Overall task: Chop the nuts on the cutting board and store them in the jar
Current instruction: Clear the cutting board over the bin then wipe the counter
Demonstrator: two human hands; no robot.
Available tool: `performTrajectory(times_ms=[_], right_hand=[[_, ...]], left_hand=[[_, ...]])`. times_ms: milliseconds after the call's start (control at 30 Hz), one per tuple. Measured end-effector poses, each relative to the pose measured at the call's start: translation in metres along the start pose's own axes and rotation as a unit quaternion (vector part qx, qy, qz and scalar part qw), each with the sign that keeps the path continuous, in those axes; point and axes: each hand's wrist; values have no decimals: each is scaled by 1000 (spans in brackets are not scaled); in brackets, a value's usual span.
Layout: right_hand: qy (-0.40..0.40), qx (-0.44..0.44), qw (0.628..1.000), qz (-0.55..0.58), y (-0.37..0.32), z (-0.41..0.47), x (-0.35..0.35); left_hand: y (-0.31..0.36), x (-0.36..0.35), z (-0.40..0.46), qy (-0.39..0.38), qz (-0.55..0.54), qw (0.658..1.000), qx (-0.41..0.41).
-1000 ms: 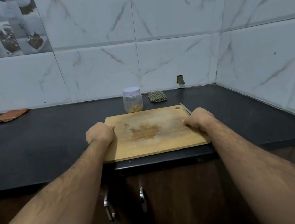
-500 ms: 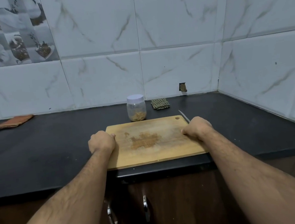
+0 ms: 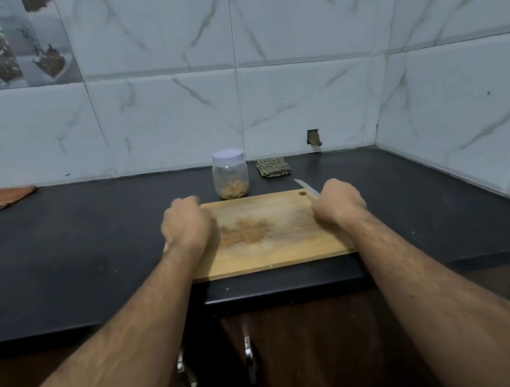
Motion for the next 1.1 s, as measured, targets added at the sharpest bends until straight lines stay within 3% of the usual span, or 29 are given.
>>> performTrajectory(times_ms=[167, 400, 533, 700, 867, 1100], right_hand=[[4, 35, 999, 23, -11, 3, -9], [4, 34, 999, 40, -28, 1, -15], [19, 22, 999, 18, -13, 3, -8], [38, 78, 995, 44, -21, 4, -5], [60, 157, 976, 141, -71, 33, 6], [56, 193, 973, 114, -151, 107, -2]], left_hand=[[35, 0, -14, -81, -161, 982, -49], [53, -6, -20, -176, -228, 957, -28], [55, -6, -20, -165, -224, 960, -32], [55, 0, -18, -132, -234, 963, -33], [45, 20, 21, -61, -281, 958, -12], [53, 23, 90, -11, -274, 961, -31]])
Point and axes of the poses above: each hand's wrist, its own z-axis towards the middle knuckle, its own x-axis out of the back of the hand, y = z × x, and after that the axes turned 3 degrees about x, right-handed
